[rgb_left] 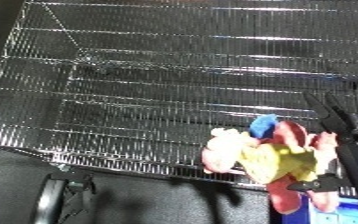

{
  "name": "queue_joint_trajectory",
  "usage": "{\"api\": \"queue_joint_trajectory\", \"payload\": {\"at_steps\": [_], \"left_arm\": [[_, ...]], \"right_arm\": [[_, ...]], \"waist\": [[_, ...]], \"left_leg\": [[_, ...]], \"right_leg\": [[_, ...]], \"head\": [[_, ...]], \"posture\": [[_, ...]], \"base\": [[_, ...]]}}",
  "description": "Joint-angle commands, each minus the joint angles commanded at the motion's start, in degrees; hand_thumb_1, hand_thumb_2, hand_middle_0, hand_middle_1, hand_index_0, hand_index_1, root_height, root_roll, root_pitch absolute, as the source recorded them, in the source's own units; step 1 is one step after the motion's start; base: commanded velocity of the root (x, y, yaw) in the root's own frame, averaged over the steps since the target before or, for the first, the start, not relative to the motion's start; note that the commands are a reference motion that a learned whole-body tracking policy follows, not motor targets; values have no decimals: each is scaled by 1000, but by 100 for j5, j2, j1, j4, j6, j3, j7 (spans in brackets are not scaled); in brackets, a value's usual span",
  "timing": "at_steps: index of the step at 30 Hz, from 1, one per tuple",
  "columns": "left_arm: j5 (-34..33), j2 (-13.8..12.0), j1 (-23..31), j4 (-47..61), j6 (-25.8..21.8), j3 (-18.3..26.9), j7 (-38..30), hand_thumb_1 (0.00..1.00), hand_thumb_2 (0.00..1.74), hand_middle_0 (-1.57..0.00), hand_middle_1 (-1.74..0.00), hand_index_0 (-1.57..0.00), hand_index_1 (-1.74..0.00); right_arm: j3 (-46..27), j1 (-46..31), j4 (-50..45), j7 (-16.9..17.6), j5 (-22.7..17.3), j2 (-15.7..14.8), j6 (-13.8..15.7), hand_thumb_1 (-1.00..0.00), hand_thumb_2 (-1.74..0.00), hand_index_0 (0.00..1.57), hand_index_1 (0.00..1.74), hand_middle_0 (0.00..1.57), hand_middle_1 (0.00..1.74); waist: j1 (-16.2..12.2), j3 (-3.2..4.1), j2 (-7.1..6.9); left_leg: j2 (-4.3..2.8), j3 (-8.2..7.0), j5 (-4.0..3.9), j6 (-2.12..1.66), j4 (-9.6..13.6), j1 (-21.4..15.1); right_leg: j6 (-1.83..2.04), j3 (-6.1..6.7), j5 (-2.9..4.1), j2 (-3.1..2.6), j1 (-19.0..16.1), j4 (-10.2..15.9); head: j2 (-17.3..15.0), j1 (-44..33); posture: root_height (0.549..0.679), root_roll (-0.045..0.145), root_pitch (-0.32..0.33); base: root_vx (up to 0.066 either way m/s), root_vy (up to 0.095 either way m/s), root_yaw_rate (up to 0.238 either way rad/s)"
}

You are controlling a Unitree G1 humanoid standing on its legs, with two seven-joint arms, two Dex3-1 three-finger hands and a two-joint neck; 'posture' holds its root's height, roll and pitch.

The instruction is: Pick up the object and place it into the box

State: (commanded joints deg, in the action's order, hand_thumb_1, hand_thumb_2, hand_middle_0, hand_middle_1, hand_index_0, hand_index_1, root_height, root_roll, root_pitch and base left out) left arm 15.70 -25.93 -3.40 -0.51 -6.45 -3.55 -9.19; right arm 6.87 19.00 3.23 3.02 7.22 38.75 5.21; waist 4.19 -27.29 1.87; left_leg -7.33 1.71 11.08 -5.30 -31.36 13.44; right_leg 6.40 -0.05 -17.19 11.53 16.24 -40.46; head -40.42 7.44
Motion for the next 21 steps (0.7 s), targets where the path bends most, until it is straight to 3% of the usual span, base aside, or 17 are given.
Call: {"api": "queue_joint_trajectory", "payload": {"at_steps": [4,12,21], "left_arm": [[61,-7,27,-43,-61,46,9,1000,1740,-1570,-1740,-1570,-1740],[165,-92,253,46,-140,78,50,1000,1740,-1570,-1740,-1570,-1740],[220,-193,159,119,-206,-61,23,1000,1740,-1570,-1740,-1570,-1740]], "right_arm": [[273,298,344,-109,456,295,-63,0,0,0,0,0,0],[878,812,1080,-288,1171,591,-126,0,0,0,0,0,0],[1589,1356,1902,-451,1592,545,-187,0,0,0,0,0,0]], "waist": [[18,-21,-10],[79,-91,24],[138,-168,91]], "left_leg": [[-10,1,8,-1,-12,1],[-6,13,20,-15,-83,36],[32,34,26,-20,-153,97]], "right_leg": [[-5,22,6,-6,16,-1],[-10,42,4,-3,49,-48],[-12,50,19,9,83,-84]], "head": [[-169,314],[-356,835],[-329,1164]], "posture": [[644,54,-70],[643,54,-74],[642,55,-75]], "base": [[3,-10,-20],[4,-4,-11],[-2,-1,-5]]}}
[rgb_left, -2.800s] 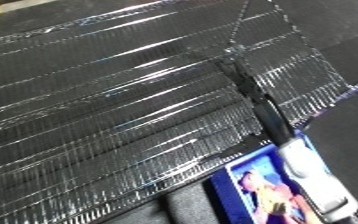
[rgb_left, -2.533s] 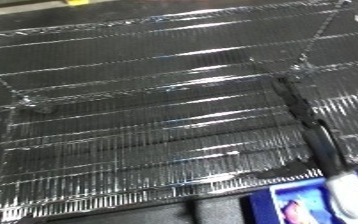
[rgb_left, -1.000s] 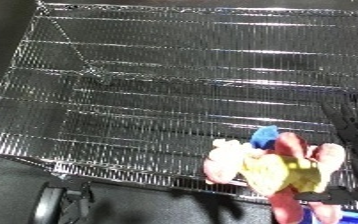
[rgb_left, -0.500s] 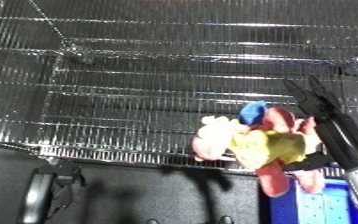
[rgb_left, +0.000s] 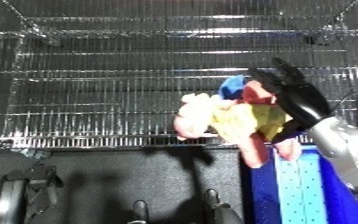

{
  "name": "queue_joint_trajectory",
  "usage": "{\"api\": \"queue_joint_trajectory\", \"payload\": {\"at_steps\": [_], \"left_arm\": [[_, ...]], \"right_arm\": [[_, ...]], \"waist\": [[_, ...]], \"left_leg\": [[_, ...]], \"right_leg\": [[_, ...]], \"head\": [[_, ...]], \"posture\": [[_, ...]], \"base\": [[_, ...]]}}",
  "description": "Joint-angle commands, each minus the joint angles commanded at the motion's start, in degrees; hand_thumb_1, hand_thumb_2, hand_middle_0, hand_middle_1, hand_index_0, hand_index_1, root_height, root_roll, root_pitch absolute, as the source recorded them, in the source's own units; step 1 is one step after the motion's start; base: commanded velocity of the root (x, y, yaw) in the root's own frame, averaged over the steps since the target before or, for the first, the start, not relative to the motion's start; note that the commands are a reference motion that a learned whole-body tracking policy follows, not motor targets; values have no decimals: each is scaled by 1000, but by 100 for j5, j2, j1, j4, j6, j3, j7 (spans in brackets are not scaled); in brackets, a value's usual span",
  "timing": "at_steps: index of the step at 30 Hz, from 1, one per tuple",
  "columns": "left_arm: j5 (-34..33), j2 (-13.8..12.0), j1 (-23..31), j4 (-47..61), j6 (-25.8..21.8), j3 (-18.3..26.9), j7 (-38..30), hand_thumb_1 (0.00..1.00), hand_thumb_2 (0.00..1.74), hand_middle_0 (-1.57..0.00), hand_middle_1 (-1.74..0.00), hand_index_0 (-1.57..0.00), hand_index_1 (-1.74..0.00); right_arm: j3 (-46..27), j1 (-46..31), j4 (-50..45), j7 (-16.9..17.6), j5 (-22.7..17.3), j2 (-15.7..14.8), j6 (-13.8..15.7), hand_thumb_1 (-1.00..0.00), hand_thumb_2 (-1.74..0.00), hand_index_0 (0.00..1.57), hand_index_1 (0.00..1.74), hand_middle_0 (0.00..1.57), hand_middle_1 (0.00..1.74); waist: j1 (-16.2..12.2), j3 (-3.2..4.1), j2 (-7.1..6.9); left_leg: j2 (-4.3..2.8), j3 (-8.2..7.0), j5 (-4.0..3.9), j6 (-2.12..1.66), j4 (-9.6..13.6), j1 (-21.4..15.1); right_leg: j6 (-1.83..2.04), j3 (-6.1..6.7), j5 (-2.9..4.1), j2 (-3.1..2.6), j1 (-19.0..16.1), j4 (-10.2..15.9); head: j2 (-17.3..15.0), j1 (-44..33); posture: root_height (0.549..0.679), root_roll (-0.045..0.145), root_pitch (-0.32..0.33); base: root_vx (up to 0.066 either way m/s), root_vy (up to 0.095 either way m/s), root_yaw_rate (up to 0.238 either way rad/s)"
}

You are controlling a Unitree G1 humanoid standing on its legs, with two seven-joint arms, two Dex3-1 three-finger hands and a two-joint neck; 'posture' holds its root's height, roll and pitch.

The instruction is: Pick up the object and place it into the box

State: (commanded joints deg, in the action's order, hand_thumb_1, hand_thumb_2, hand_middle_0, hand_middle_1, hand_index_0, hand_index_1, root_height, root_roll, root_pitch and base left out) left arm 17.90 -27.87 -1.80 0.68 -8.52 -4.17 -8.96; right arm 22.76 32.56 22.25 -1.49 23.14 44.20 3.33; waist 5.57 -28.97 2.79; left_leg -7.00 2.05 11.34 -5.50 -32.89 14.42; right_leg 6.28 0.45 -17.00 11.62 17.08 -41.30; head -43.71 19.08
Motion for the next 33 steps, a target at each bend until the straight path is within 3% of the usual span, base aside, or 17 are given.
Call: {"api": "queue_joint_trajectory", "payload": {"at_steps": [13,31,33], "left_arm": [[79,24,-30,-3,-62,-62,-2,1000,1740,-1570,-1740,-1570,-1740],[70,89,20,8,-101,-7,-11,1000,1740,-1570,-1740,-1570,-1740],[83,94,38,9,-99,3,-3,1000,1740,-1570,-1740,-1570,-1740]], "right_arm": [[315,195,1005,-45,-122,-394,-36,0,0,0,0,0,0],[396,248,1067,-24,-208,-604,-24,-900,-1566,1413,1566,1413,1566],[371,238,1051,-9,-215,-608,-34,-900,-1566,1413,1566,1413,1566]], "waist": [[32,-51,104],[25,-41,128],[18,-40,124]], "left_leg": [[27,13,-10,2,-13,65],[27,5,-10,7,-7,116],[25,2,-12,8,-4,117]], "right_leg": [[4,4,32,-1,56,13],[8,-15,41,-1,81,41],[9,-15,44,-1,80,46]], "head": [[207,283],[295,354],[306,384]], "posture": [[642,54,-70],[642,52,-63],[642,53,-64]], "base": [[2,-1,1],[1,0,-2],[-5,3,-9]]}}
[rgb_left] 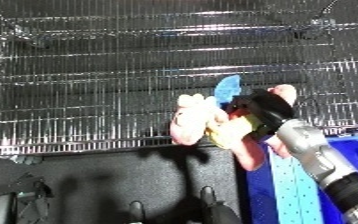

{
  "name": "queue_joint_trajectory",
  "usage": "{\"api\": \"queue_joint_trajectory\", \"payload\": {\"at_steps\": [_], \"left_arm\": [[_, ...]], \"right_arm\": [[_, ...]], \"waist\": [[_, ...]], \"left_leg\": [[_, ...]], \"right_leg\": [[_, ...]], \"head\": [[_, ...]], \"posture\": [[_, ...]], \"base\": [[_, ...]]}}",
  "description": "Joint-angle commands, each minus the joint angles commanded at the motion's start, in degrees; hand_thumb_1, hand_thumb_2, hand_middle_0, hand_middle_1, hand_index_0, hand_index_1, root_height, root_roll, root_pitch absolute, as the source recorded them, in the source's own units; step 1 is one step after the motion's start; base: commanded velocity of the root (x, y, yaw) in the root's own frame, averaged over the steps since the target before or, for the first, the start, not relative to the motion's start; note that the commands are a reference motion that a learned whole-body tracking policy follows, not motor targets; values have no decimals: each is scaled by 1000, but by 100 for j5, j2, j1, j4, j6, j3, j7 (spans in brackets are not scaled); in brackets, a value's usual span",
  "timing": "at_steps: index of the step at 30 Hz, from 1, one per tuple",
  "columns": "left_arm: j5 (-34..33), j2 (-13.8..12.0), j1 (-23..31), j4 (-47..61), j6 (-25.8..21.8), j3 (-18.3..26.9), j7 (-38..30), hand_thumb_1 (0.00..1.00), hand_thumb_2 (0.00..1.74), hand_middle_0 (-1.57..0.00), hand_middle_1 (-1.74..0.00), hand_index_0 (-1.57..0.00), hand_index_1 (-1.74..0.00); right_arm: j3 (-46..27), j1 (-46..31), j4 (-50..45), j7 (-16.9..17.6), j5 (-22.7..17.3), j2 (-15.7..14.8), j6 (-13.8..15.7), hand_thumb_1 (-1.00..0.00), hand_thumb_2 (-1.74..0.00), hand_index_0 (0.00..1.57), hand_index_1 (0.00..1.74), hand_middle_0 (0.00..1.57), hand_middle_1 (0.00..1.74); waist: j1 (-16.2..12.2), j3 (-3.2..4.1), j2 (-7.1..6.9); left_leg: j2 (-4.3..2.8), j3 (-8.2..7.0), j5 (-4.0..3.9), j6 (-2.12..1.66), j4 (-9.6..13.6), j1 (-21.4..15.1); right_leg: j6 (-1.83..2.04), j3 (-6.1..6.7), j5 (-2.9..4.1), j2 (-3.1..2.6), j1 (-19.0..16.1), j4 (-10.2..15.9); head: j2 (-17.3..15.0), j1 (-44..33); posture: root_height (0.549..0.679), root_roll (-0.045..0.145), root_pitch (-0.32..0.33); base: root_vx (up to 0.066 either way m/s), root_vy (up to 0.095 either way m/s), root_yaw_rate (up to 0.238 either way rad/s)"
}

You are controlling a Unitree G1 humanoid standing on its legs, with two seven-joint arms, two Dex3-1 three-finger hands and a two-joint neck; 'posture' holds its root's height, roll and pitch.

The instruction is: Pick up the object and place it into the box

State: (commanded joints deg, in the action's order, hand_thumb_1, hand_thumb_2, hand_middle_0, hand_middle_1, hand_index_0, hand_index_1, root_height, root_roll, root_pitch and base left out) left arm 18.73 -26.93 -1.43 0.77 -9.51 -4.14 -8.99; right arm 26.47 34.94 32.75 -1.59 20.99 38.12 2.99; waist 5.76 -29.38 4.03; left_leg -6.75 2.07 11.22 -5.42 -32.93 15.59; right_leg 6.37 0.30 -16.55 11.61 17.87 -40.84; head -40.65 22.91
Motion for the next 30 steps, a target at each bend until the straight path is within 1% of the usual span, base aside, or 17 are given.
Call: {"api": "queue_joint_trajectory", "payload": {"at_steps": [7,12,14,19,23,26,30], "left_arm": [[23,-6,10,-16,12,38,1,1000,1740,-1570,-1740,-1570,-1740],[34,-6,27,-26,47,56,-9,1000,1740,-1570,-1740,-1570,-1740],[46,-16,39,-28,67,76,-7,1000,1740,-1570,-1740,-1570,-1740],[89,-70,76,-33,156,156,-11,1000,1740,-1570,-1740,-1570,-1740],[43,-119,121,-22,228,221,-12,1000,1740,-1570,-1740,-1570,-1740],[-9,-152,153,6,264,243,6,1000,1740,-1570,-1740,-1570,-1740],[-67,-163,211,69,304,284,56,1000,1740,-1570,-1740,-1570,-1740]], "right_arm": [[-76,-2,-118,39,11,35,-25,-900,-1566,1413,1566,1413,1566],[-237,-42,-414,110,-49,117,-45,-900,-1566,1413,1566,1413,1566],[-348,-90,-632,143,-90,198,-58,-900,-1566,1413,1566,1413,1566],[-878,-315,-1459,278,-242,569,-117,-900,-1566,1413,1566,1413,1566],[-1461,-563,-2044,463,-492,826,-126,-900,-1566,1413,1566,1413,1566],[-1877,-782,-2358,585,-678,959,-105,-900,-1566,1413,1566,1413,1566],[-2405,-1141,-2711,702,-831,1066,-51,-900,-1566,1413,1566,1413,1566]], "waist": [[-23,5,-20],[-56,14,-40],[-75,25,-54],[-153,71,-110],[-223,107,-133],[-262,128,-141],[-338,163,-153]], "left_leg": [[-11,-4,10,0,-16,3],[-23,-19,8,1,-7,-6],[-29,-28,7,1,2,-18],[-56,-53,18,0,10,-60],[-77,-69,32,1,-3,-79],[-87,-90,45,0,-8,-97],[-111,-126,62,-2,3,-142]], "right_leg": [[-3,5,-4,-4,15,-16],[-1,5,-7,-5,20,-21],[1,9,-5,-5,20,-21],[2,27,-14,-8,5,-15],[-4,49,-24,-14,4,-21],[-8,66,-25,-17,4,-26],[-4,88,-7,-19,-10,-1]], "head": [[93,8],[217,59],[350,118],[616,215],[841,371],[932,458],[1075,639]], "posture": [[642,52,-64],[641,51,-64],[641,51,-64],[641,51,-66],[641,51,-68],[641,51,-69],[641,51,-71]], "base": [[-6,2,-8],[-6,-2,-13],[-6,-3,-28],[-4,-8,-59],[-5,-13,-54],[-6,-11,-48],[1,-12,-73]]}}
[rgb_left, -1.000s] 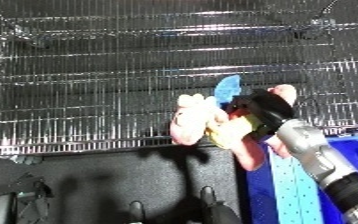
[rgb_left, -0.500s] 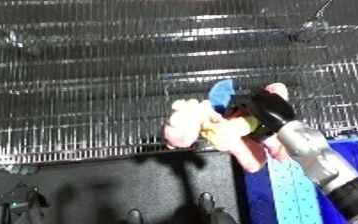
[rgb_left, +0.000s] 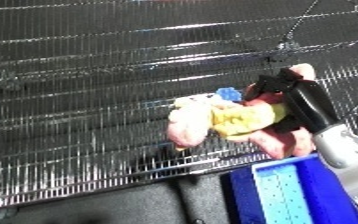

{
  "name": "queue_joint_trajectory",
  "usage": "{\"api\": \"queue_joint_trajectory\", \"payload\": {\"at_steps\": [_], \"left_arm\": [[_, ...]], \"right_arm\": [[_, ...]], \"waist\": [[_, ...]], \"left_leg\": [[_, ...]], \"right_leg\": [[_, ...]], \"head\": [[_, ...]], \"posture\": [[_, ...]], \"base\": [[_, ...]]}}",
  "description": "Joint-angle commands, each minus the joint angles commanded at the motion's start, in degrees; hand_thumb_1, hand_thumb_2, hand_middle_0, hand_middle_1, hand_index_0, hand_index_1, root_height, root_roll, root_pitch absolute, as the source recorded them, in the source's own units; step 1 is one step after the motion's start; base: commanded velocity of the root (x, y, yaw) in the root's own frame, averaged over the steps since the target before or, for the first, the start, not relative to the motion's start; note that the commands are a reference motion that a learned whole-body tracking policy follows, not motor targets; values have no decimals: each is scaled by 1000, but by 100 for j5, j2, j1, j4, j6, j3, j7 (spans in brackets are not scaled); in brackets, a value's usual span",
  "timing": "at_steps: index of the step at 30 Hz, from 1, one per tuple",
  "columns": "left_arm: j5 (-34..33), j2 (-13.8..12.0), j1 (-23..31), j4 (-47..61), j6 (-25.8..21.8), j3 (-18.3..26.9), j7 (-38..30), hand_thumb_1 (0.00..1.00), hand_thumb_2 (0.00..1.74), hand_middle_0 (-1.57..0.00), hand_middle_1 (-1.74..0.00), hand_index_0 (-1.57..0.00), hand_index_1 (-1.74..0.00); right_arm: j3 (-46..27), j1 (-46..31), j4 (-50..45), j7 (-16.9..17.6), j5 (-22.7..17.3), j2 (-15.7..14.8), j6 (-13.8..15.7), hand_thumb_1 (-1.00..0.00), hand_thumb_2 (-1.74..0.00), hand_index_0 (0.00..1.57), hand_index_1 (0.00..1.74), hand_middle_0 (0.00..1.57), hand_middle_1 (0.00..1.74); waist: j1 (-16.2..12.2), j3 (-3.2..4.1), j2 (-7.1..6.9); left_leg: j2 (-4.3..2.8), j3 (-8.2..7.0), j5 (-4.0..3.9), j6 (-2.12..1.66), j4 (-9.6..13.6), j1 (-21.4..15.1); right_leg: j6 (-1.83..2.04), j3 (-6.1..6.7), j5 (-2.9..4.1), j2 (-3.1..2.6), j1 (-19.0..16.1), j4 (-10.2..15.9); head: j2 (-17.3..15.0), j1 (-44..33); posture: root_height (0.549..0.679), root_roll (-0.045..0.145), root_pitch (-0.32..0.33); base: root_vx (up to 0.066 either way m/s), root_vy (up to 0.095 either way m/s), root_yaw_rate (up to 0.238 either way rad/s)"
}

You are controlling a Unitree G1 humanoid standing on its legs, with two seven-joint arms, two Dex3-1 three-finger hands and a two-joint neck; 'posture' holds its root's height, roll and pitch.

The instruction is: Pick up the object and place it into the box

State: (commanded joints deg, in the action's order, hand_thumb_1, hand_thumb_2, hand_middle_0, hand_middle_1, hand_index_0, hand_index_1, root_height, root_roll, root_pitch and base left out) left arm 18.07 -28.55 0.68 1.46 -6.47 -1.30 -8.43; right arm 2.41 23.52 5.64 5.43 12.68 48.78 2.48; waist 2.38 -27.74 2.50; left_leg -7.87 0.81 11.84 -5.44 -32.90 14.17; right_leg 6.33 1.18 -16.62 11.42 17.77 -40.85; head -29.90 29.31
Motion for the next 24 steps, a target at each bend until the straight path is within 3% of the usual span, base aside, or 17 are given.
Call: {"api": "queue_joint_trajectory", "payload": {"at_steps": [8,13,17,24], "left_arm": [[-53,-19,49,94,66,58,82,1000,1740,-1570,-1740,-1570,-1740],[-61,4,78,141,102,102,117,1000,1740,-1570,-1740,-1570,-1740],[-72,38,91,157,128,130,109,1000,1740,-1570,-1740,-1570,-1740],[-131,113,161,145,150,154,94,1000,1740,-1570,-1740,-1570,-1740]], "right_arm": [[-913,-700,-479,136,-115,182,66,-900,-1566,1413,1566,1413,1566],[-1547,-1304,-661,224,-217,132,103,-900,-1566,1413,1566,1413,1566],[-2065,-1875,-737,332,-361,-128,141,-900,-1566,1413,1566,1413,1566],[-2810,-2651,-618,665,-894,-904,297,-900,-1566,1413,1566,1413,1566]], "waist": [[-157,65,-1],[-313,107,15],[-458,135,57],[-772,182,259]], "left_leg": [[-41,-83,46,-1,22,-121],[-61,-150,83,0,42,-218],[-81,-213,113,5,67,-313],[-84,-373,194,30,63,-473]], "right_leg": [[18,68,24,-10,-48,48],[32,124,41,-13,-101,95],[39,175,59,-15,-165,145],[48,293,91,-3,-210,180]], "head": [[147,542],[209,1123],[215,1639],[100,2394]], "posture": [[641,51,-77],[642,51,-82],[642,52,-88],[643,56,-96]], "base": [[4,-8,-90],[12,6,-97],[15,10,-117],[14,29,-173]]}}
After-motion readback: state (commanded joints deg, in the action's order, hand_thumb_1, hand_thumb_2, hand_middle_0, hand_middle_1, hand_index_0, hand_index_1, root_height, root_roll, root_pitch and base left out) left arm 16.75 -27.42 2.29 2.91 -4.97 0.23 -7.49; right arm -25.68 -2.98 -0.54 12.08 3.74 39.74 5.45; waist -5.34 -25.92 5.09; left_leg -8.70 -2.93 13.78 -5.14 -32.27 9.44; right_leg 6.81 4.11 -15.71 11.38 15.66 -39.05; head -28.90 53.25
